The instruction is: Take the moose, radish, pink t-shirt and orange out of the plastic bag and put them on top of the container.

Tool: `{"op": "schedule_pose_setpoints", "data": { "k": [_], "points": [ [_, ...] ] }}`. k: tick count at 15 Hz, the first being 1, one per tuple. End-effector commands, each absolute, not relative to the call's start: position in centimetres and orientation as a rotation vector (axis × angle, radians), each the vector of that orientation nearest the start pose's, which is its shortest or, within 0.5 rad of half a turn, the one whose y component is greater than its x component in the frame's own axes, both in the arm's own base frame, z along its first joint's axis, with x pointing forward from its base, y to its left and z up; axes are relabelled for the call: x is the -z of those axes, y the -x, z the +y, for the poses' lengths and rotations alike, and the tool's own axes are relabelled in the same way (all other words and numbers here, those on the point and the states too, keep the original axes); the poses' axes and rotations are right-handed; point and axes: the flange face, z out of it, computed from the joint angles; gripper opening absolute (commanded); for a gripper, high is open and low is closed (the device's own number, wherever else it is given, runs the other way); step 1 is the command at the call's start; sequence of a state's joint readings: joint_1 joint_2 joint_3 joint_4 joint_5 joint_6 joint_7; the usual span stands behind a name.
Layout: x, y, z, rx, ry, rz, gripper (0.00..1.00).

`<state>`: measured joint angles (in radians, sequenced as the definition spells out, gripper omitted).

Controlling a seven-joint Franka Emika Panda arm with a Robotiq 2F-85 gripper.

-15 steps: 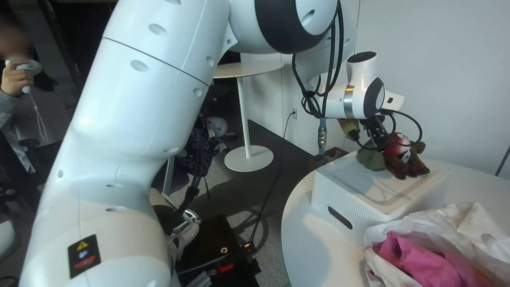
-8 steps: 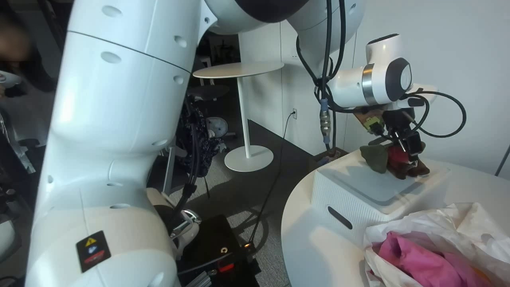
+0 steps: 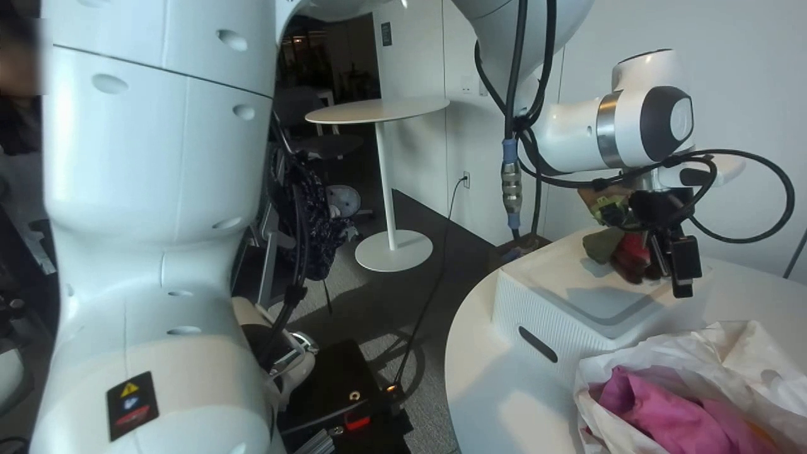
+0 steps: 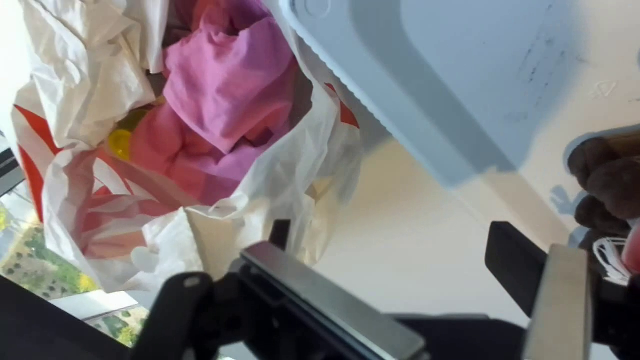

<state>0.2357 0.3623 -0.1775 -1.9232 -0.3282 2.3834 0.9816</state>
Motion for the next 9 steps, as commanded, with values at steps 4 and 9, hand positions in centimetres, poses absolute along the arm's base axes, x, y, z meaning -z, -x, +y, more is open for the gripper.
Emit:
{"op": "schedule_pose_setpoints", "data": {
  "k": [4,9],
  "points": [
    [-29.1,-58.6,-1.2,0.078,3.151,1.444,1.00],
    [-23.7,-56.6,-4.6,-0.087,3.074,1.602,1.00]
  ]
}}
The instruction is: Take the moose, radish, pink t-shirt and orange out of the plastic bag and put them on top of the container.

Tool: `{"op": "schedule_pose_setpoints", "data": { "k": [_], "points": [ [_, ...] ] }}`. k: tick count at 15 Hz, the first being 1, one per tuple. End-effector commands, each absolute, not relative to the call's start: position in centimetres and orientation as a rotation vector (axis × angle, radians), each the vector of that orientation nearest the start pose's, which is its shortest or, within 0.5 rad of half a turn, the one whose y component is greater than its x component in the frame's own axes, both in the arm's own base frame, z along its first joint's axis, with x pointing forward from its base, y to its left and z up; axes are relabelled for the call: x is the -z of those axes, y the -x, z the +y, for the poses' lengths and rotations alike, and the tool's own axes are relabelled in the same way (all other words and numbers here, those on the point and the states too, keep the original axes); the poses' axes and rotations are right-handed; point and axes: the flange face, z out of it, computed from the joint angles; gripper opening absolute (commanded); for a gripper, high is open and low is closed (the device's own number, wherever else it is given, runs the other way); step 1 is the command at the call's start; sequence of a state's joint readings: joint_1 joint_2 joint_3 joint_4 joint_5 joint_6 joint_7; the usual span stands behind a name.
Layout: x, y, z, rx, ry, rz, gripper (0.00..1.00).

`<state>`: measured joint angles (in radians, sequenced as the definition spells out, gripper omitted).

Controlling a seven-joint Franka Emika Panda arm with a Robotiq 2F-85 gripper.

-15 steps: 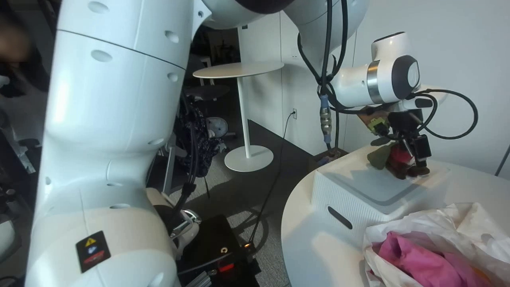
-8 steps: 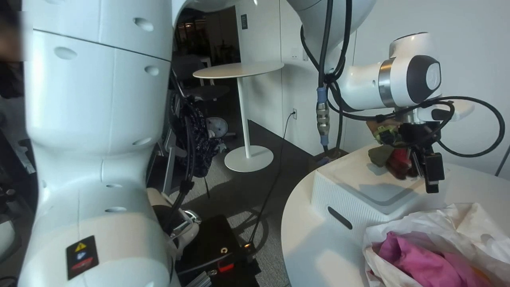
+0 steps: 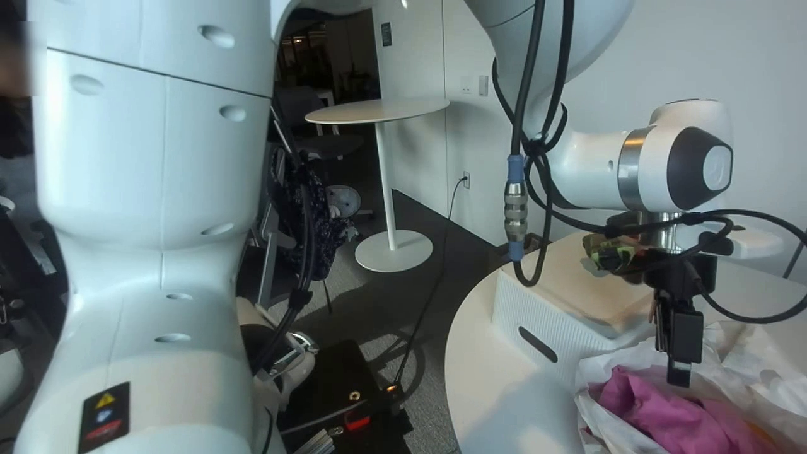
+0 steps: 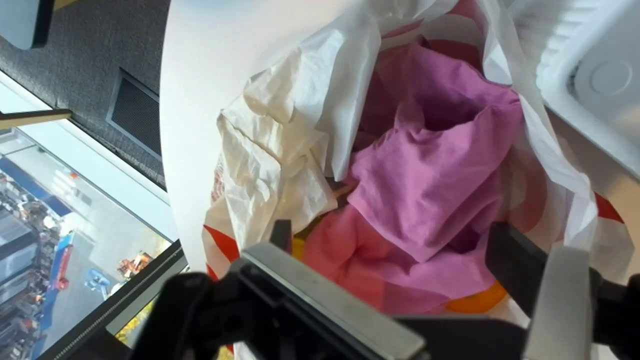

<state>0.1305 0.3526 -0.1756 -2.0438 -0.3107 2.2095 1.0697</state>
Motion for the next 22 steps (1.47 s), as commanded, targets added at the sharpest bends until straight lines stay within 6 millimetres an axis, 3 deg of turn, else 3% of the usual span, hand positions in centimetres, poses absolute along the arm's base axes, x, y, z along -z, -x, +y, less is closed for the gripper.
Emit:
{"op": "schedule_pose_setpoints", "data": {
  "k": [1,5,12,13,15,22],
  "points": [
    [-22.4,-56.4,-5.0,-0.121,3.057,1.614,1.00],
    [-17.4,-56.5,-5.4,-0.031,2.983,1.627,1.00],
    [-10.9,-57.2,-5.9,0.287,3.006,1.585,0.97],
    [-10.4,-57.2,-6.1,0.311,3.026,1.571,0.74],
    [-11.1,-57.5,-5.9,0.369,3.025,1.554,0.70],
    [-14.5,-57.5,-4.0,0.381,3.054,1.508,0.16]
  ]
}}
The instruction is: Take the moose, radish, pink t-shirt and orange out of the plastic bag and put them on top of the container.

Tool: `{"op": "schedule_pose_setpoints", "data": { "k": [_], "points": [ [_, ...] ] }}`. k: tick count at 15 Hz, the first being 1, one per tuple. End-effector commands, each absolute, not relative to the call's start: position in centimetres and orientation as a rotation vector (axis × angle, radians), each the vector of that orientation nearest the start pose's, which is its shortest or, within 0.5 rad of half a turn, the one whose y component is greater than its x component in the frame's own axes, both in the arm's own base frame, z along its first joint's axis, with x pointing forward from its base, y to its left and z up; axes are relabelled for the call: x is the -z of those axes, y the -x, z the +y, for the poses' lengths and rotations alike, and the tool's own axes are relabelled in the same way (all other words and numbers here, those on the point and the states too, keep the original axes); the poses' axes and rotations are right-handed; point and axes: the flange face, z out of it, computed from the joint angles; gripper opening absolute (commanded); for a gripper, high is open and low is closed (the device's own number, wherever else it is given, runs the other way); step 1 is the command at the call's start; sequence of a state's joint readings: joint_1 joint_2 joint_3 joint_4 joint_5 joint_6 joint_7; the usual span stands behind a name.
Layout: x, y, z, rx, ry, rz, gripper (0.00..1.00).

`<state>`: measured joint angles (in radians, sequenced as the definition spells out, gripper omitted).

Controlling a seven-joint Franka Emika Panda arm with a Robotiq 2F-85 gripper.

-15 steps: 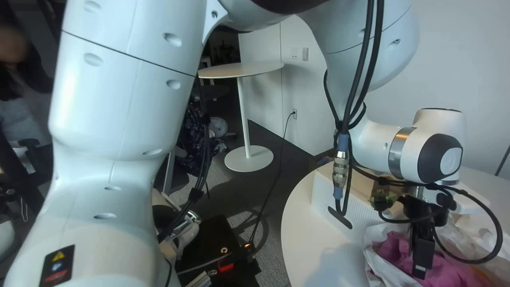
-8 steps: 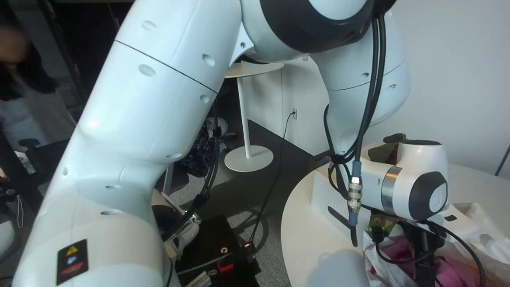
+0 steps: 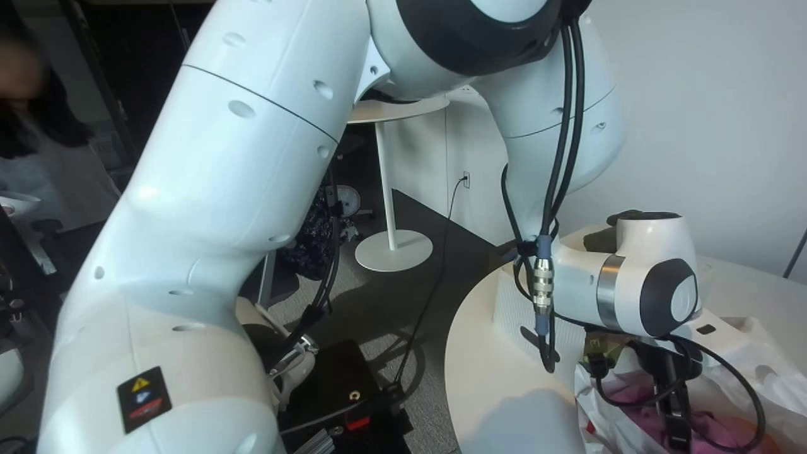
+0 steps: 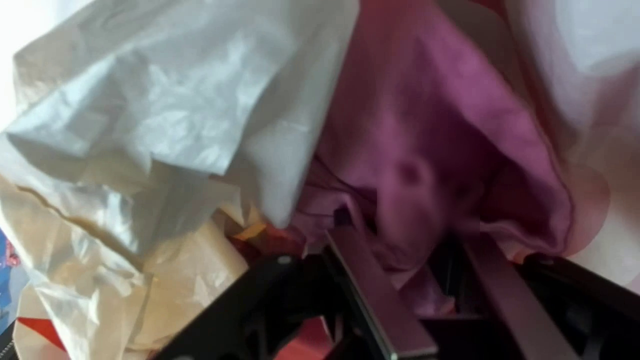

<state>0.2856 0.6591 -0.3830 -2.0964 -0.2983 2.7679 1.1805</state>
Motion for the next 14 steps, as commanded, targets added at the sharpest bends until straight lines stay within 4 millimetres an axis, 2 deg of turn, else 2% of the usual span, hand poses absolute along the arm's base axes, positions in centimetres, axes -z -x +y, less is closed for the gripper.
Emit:
{"op": "schedule_pose_setpoints", "data": {
  "k": [1,4,6,7,10,12,13,14],
  "points": [
    [-15.1,-57.6,-3.8,0.390,3.063,1.504,0.11],
    [-19.0,-58.1,-3.8,0.525,3.099,1.535,0.06],
    [-22.1,-58.3,-3.9,0.641,3.143,1.564,0.11],
    [-23.4,-58.1,-3.9,0.644,3.196,1.583,0.11],
    [-26.1,-56.3,-3.5,0.413,3.393,1.613,0.13],
    [-28.5,-55.4,-2.4,0.188,3.510,1.497,0.10],
    [-30.5,-55.2,-1.9,0.141,3.554,1.421,0.09],
    [-31.5,-54.9,-1.1,0.053,3.585,1.343,0.10]
  ]
}}
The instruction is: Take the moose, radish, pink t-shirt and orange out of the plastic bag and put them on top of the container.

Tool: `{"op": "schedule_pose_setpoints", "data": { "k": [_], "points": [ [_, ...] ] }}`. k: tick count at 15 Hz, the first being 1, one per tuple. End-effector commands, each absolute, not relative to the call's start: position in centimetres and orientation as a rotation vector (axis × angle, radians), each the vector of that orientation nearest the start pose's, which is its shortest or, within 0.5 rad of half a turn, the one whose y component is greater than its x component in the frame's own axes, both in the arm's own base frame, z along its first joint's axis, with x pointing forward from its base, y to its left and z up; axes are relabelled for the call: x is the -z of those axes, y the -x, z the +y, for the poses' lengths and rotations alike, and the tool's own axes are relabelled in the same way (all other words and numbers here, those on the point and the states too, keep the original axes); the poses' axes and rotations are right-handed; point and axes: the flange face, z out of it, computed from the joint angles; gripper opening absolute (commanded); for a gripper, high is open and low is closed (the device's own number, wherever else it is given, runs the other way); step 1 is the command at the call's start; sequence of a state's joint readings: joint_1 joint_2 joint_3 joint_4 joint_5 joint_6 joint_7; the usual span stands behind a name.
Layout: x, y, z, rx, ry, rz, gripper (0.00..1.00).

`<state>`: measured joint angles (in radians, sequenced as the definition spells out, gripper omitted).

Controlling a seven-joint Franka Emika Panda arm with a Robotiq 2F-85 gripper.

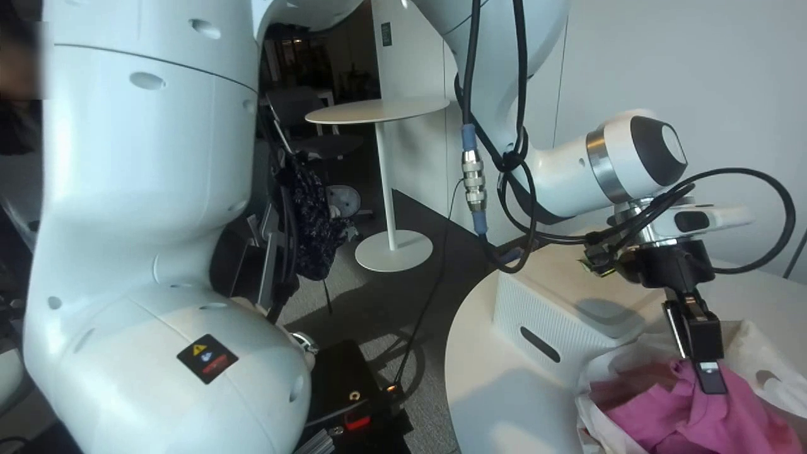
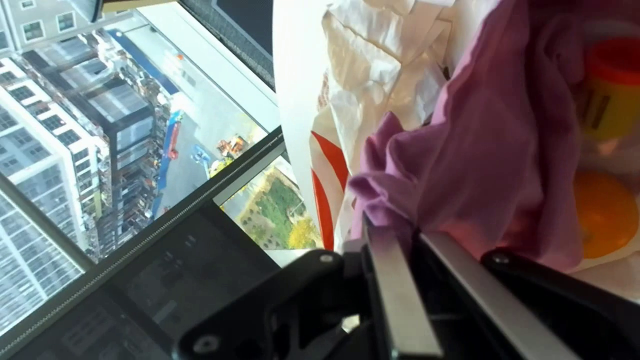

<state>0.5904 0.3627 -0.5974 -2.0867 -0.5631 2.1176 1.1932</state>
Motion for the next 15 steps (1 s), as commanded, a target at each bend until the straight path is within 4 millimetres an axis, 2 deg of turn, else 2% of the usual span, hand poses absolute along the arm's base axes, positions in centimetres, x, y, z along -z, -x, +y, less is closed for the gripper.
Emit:
{"op": "schedule_pose_setpoints", "data": {
  "k": [1,3,7,10,15],
  "points": [
    [-32.8,-54.8,-0.4,-0.015,-2.324,-0.843,0.08],
    [-35.3,-55.0,0.9,-0.024,-2.352,-0.859,0.08],
    [-40.8,-56.0,2.6,-0.243,-2.428,-0.952,0.12],
    [-44.2,-56.6,3.7,-0.406,-2.483,-1.003,0.10],
    [-46.9,-58.3,7.2,-0.685,-2.673,-0.975,0.11]
  ]
}}
